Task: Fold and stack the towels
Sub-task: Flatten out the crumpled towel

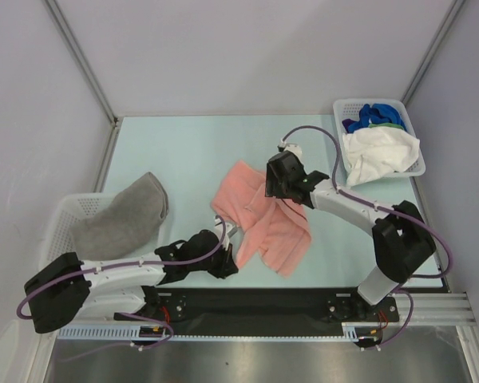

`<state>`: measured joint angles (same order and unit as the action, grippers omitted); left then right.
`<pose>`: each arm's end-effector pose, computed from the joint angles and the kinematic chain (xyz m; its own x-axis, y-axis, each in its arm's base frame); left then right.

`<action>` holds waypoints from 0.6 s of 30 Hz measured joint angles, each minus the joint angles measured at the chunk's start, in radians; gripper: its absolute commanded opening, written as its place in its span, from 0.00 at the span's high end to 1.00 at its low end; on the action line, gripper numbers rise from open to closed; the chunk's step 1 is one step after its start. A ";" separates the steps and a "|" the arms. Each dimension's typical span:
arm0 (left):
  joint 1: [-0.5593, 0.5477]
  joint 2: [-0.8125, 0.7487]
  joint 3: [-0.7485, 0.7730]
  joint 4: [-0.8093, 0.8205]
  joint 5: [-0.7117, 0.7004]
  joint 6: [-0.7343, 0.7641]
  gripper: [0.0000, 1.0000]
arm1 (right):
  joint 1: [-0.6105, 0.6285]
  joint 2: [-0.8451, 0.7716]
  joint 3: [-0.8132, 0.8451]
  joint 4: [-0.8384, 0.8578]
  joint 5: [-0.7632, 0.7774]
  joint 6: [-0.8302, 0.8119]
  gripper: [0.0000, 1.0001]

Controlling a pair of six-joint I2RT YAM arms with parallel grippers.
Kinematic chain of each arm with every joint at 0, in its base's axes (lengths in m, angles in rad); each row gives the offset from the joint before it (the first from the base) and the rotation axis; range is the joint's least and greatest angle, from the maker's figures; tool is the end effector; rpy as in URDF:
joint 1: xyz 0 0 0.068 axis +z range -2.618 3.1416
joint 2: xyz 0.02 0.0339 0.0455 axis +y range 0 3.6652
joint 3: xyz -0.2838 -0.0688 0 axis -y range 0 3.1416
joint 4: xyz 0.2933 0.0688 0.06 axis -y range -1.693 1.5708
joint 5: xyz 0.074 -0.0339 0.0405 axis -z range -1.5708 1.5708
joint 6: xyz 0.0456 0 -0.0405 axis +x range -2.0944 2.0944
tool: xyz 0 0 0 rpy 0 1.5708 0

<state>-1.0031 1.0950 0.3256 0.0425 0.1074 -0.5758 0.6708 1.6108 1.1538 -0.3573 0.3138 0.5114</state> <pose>0.1204 -0.1979 0.1255 -0.7796 0.2157 -0.5880 0.5447 0.6968 -0.4666 0.3233 0.2386 0.2361 -0.7049 0.0349 -0.7084 -0.0921 0.9858 0.1401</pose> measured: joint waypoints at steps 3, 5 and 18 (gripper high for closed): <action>0.000 -0.008 -0.024 -0.021 0.000 -0.008 1.00 | 0.020 0.029 0.000 -0.018 -0.008 -0.018 0.34; 0.000 -0.007 -0.031 -0.022 0.001 -0.012 1.00 | 0.052 0.040 0.002 -0.021 -0.008 -0.029 0.32; 0.000 -0.031 -0.036 -0.036 -0.019 -0.037 1.00 | 0.117 0.301 0.220 -0.081 0.042 -0.080 0.24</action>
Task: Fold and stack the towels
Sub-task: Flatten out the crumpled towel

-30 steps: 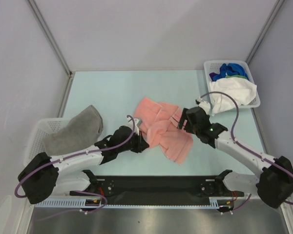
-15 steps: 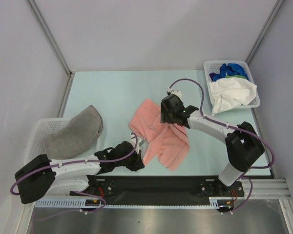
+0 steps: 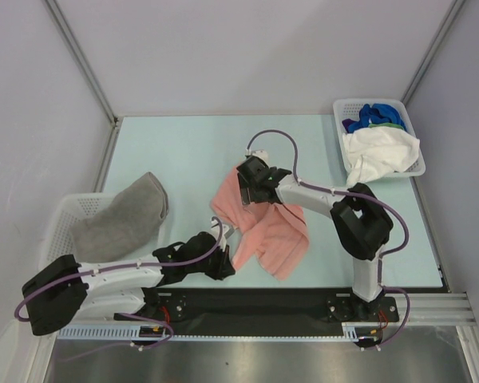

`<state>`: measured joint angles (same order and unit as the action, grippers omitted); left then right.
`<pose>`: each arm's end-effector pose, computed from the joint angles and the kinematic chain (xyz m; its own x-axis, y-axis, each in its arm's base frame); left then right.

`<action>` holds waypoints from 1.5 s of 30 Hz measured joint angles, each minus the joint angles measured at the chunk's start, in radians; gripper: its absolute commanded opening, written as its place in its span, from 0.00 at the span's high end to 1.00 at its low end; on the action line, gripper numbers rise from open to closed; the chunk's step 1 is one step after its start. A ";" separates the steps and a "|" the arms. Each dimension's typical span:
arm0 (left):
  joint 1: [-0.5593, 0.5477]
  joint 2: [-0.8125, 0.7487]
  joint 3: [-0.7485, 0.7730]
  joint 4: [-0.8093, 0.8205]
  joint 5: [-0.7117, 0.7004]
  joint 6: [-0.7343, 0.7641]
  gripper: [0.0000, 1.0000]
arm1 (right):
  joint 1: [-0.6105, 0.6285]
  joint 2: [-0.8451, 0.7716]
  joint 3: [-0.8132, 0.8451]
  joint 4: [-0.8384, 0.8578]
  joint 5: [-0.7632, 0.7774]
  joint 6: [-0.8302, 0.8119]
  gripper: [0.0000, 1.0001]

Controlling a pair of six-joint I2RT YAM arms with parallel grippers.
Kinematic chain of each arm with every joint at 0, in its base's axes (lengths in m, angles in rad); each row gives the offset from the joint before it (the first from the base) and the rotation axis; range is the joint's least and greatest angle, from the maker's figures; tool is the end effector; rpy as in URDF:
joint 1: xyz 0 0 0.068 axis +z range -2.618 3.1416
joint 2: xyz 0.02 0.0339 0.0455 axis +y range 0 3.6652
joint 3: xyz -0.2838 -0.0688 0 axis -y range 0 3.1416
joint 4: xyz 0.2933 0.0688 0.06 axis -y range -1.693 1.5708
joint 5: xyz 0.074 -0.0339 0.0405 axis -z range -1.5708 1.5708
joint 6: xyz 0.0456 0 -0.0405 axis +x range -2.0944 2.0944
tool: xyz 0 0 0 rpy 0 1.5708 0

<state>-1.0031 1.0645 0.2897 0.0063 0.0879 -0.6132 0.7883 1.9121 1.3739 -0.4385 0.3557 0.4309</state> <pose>0.1148 -0.1875 0.1164 -0.8085 0.2017 -0.5529 0.4995 0.7318 -0.4636 0.3377 0.3171 0.1854 -0.7511 -0.2001 -0.6291 -0.2351 0.9716 -0.0284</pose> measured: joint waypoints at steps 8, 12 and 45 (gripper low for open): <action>0.000 -0.018 0.000 -0.038 -0.027 0.001 1.00 | -0.059 0.079 0.035 -0.005 0.021 -0.026 0.60; 0.001 -0.029 0.016 -0.077 -0.051 0.002 1.00 | -0.093 0.066 -0.036 0.007 0.020 -0.020 0.74; 0.180 -0.034 0.031 -0.111 0.082 -0.006 1.00 | -0.243 -0.496 -0.577 0.125 -0.042 0.172 0.47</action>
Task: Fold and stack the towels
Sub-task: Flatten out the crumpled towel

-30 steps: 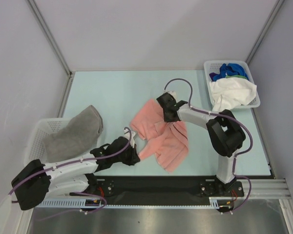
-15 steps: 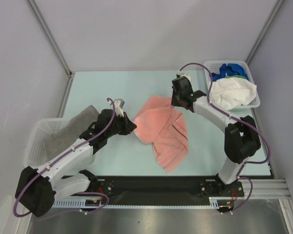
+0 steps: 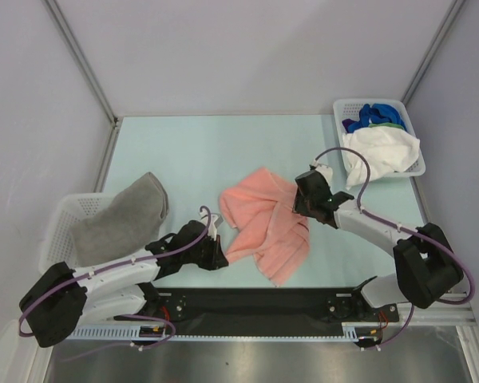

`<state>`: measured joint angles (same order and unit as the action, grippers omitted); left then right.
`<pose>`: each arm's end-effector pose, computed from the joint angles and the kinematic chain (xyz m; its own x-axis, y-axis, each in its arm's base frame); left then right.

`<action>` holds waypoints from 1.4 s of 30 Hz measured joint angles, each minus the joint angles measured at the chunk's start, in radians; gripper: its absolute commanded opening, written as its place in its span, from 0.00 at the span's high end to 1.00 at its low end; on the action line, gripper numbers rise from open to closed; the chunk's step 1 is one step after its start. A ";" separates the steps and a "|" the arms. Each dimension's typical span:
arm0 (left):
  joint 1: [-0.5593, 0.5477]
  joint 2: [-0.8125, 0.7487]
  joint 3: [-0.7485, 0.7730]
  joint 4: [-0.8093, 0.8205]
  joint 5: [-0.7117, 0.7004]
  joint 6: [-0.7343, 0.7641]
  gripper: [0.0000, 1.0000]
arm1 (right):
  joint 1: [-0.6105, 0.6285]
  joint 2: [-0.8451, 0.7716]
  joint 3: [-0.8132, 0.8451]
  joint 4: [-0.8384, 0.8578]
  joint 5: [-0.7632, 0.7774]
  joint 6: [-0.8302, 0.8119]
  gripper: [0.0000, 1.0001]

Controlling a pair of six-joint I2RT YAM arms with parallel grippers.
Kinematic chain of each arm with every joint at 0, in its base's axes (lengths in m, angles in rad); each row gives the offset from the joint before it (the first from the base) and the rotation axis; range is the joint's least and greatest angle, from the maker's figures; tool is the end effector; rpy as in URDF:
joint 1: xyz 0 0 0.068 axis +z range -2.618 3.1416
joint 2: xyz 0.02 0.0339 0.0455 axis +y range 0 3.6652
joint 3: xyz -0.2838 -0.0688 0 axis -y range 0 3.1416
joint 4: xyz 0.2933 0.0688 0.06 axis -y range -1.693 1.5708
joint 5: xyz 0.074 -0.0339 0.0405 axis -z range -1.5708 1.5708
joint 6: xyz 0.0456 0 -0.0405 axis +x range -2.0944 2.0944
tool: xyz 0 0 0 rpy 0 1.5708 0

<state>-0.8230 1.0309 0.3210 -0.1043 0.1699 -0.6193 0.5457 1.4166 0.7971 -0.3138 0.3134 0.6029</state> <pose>0.1421 -0.1646 0.1248 -0.8679 0.0945 -0.4876 0.3657 0.7859 -0.4986 0.2807 0.1540 0.1782 -0.7568 0.1715 -0.6307 0.1120 0.9847 0.1334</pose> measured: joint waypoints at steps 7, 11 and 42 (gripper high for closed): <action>-0.001 -0.002 -0.011 0.029 -0.003 -0.011 1.00 | 0.109 0.016 0.145 -0.029 0.069 -0.001 0.64; -0.002 -0.005 -0.011 0.032 -0.008 -0.010 0.99 | 0.136 0.131 0.237 -0.032 0.066 -0.005 0.65; -0.002 -0.039 -0.013 0.030 -0.032 -0.010 1.00 | 0.212 0.369 0.382 -0.138 0.121 -0.057 0.50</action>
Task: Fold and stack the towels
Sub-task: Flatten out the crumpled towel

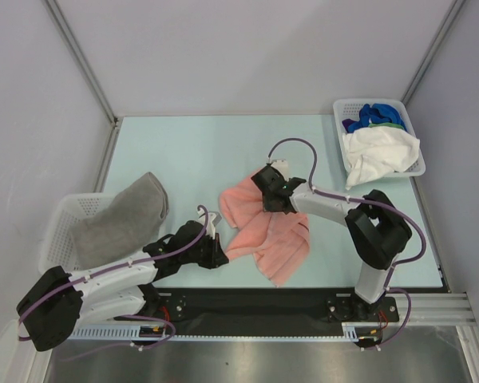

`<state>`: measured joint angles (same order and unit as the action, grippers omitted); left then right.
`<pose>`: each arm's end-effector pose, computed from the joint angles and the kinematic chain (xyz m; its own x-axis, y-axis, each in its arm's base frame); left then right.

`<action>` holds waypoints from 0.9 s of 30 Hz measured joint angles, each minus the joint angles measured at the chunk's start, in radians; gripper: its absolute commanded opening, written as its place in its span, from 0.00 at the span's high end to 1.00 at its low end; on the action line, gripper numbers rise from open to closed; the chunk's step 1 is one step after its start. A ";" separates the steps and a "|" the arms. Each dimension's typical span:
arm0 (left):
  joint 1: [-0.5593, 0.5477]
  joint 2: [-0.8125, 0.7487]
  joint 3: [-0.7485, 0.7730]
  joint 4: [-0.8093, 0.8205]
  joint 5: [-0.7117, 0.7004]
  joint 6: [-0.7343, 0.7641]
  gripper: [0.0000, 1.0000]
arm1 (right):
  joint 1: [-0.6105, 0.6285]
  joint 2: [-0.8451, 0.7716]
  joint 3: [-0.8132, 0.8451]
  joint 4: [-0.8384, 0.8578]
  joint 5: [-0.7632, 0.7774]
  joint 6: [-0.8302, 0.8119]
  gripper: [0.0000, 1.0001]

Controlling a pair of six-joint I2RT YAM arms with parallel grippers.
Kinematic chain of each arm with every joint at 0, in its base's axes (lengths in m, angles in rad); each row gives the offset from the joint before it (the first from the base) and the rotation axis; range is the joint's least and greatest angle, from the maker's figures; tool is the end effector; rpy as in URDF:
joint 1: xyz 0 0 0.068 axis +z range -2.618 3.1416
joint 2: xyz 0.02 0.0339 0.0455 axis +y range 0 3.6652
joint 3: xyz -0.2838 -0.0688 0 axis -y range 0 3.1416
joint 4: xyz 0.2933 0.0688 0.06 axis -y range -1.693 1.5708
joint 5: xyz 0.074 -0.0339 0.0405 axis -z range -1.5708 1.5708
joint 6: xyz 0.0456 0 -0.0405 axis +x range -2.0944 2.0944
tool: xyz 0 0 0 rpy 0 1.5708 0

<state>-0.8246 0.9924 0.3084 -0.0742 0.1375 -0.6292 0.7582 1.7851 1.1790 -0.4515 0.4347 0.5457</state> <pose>0.1425 -0.1633 0.1304 -0.8452 0.0555 -0.5316 0.3680 0.7817 -0.5035 0.3125 0.2695 0.1725 -0.7865 -0.0964 -0.6101 -0.0765 0.9953 -0.0588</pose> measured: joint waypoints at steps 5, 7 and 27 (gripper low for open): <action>0.000 0.000 0.000 0.000 0.000 0.000 1.00 | -0.002 0.041 0.013 -0.001 0.003 0.000 0.52; 0.000 0.000 0.000 -0.001 -0.001 0.000 1.00 | -0.008 0.064 0.013 -0.003 0.003 -0.001 0.54; 0.000 -0.050 0.007 -0.066 -0.032 0.002 1.00 | -0.109 -0.056 -0.119 0.019 -0.026 -0.007 1.00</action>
<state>-0.8246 0.9421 0.3157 -0.1398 0.1055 -0.6277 0.6487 1.7294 1.0595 -0.4324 0.4088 0.5385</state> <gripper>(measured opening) 0.044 0.033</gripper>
